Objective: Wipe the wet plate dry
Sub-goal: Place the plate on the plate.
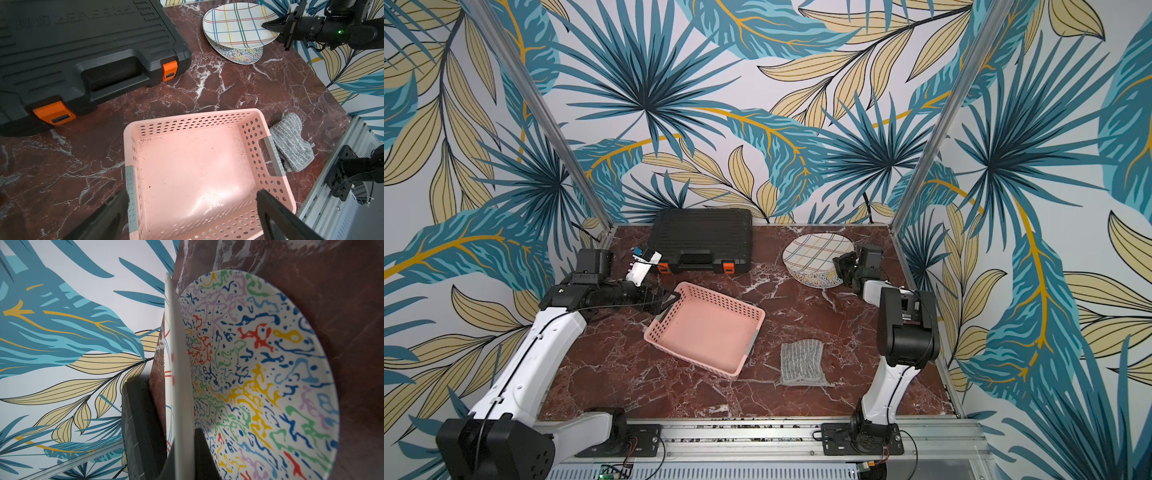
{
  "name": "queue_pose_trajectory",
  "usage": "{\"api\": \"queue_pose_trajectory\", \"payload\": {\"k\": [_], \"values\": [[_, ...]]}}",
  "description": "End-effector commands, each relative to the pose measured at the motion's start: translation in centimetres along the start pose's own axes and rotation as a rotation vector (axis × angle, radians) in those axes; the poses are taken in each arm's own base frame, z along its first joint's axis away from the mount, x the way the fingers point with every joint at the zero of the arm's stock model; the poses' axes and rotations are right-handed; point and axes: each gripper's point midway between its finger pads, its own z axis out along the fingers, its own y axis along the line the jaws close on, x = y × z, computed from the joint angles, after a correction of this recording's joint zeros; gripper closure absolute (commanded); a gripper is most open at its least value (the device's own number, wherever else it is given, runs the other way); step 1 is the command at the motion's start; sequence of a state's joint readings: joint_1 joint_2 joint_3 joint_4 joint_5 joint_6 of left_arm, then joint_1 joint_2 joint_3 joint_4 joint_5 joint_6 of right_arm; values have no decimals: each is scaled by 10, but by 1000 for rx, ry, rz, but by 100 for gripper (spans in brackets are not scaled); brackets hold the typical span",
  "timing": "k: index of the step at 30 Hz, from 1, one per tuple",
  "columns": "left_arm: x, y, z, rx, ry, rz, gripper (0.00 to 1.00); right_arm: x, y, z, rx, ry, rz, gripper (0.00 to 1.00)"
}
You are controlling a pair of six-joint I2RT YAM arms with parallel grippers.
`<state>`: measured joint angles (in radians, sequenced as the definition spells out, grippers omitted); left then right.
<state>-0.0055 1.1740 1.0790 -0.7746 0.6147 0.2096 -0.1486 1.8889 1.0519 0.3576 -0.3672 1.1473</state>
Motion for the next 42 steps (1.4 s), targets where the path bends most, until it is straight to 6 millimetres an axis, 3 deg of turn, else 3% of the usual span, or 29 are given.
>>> {"api": "queue_pose_trajectory", "payload": {"k": [1,3,7,11,19,27,42], "values": [[-2,-2,-5,5,-31,7,0,2,-15,6,13,7,-21,95],[-2,-3,-5,5,-33,10,0,4,-22,7,28,11,-19,91],[-2,-3,-6,6,-36,10,0,6,-36,6,73,12,-20,72],[0,-2,-5,5,-34,7,0,8,-48,1,127,1,-36,67],[1,-1,-4,4,-31,4,0,8,-66,-8,246,5,-75,46],[0,-1,-5,2,-35,6,0,4,-82,-30,429,1,-122,29],[-1,9,-5,-50,-30,4,0,-3,-66,-54,522,17,-212,23]]}}
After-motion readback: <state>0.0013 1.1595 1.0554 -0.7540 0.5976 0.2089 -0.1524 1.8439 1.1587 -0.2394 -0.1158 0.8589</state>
